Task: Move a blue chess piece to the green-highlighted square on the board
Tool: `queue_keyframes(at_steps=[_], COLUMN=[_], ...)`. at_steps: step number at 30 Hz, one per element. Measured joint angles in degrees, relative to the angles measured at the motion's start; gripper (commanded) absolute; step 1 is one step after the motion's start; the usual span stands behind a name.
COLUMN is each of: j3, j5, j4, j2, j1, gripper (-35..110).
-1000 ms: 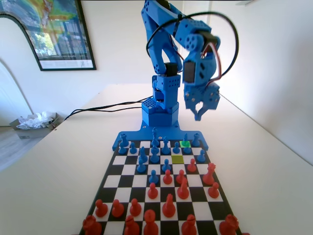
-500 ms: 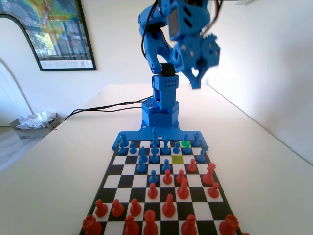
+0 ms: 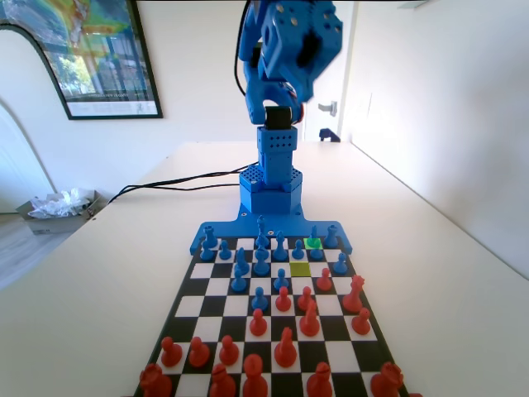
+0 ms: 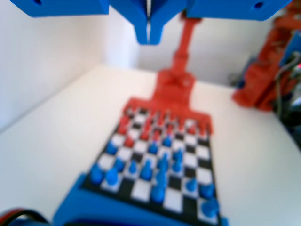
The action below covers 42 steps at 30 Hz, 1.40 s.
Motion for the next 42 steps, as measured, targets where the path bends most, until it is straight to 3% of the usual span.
queue_keyframes(at_steps=[17,22,42], j3=[3.87,4.92,4.92], j5=[0.00,0.00,0.00], j4=[-3.52,-3.52,-3.52], j2=[3.69,5.19,5.19], j1=[7.65,7.82,8.53], gripper=[1,9,9])
